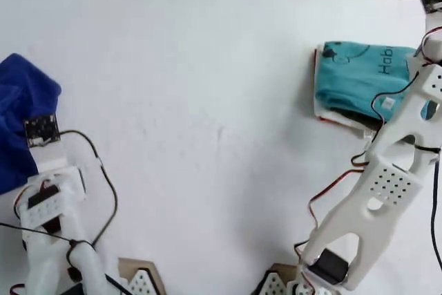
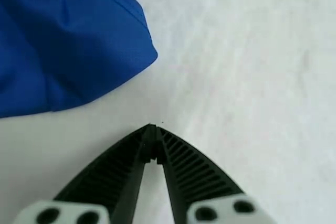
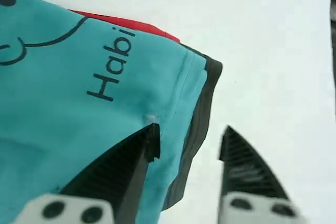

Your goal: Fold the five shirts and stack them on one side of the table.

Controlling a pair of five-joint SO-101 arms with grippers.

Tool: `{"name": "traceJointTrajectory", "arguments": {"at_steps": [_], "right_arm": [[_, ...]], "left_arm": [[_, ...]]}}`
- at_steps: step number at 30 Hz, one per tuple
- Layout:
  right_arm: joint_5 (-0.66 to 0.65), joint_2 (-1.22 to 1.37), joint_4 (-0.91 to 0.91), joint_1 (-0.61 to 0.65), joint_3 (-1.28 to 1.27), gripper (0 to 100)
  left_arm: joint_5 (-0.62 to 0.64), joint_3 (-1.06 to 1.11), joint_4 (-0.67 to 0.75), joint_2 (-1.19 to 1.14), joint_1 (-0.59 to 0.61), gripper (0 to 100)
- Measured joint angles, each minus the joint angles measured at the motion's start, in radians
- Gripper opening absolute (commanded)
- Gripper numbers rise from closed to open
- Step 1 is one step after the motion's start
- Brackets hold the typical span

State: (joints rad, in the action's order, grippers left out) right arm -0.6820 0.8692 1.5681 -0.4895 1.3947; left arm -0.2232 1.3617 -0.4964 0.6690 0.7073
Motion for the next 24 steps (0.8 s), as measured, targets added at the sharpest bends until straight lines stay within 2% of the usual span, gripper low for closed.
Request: {"name": "traceJointTrajectory", "arguments": {"at_steps": [3,9,17,24], "right_arm": [[0.014,0.0,0.071,0.029,0.012,1.3],[0.021,0.0,0.17,0.037,0.012,1.9],[0.021,0.002,0.176,-0.063,-0.13,1.9],[0.021,0.086,0.144,-0.084,-0.107,1.9]], "left_arm": [[0.0,0.0,0.0,0.0,0.0,3],[0.0,0.0,0.0,0.0,0.0,3],[0.0,0.0,0.0,0.0,0.0,3],[0.0,0.0,0.0,0.0,0.0,3]]}}
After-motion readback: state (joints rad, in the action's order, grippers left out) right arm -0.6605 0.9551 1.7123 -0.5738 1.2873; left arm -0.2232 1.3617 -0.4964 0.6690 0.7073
